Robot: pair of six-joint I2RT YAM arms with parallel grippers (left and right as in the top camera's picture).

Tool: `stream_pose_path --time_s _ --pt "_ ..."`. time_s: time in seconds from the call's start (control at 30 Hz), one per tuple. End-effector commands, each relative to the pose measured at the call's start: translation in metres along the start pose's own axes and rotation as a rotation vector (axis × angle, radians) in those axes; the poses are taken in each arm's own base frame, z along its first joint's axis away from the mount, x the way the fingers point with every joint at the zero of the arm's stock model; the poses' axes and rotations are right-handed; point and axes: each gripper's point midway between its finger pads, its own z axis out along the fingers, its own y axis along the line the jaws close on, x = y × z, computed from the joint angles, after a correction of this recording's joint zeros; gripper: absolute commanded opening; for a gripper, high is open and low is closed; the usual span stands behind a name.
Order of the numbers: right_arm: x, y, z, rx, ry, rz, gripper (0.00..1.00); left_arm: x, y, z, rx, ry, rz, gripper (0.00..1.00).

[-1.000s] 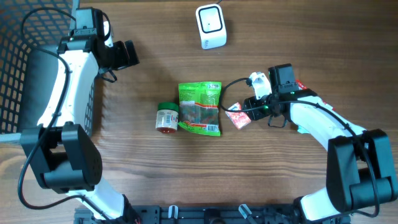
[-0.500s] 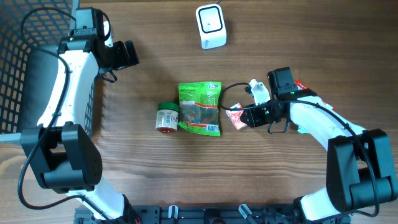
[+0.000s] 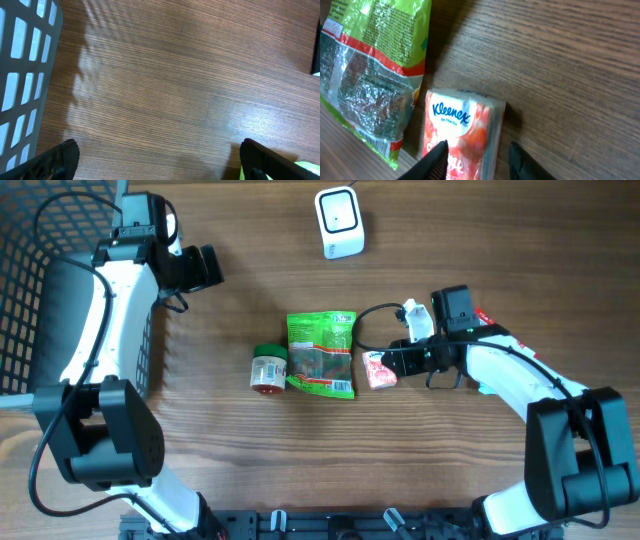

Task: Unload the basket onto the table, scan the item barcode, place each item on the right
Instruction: 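Lift the tissue pack with the right gripper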

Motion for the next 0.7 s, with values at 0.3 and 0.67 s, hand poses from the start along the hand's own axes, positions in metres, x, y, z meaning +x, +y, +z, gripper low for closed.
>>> stream_pose_path --time_s 0.3,0.67 --pt "-0.004 0.034 -0.023 -0.287 -0.065 0.064 0.04 -0.006 0.0 -0.008 0.0 -0.026 -0.01 1.0" --pt "-0.039 0.058 -0.183 -1.02 -0.323 0.276 0.04 -0.006 0.0 -0.008 0.0 -0.026 -0.01 1.0"
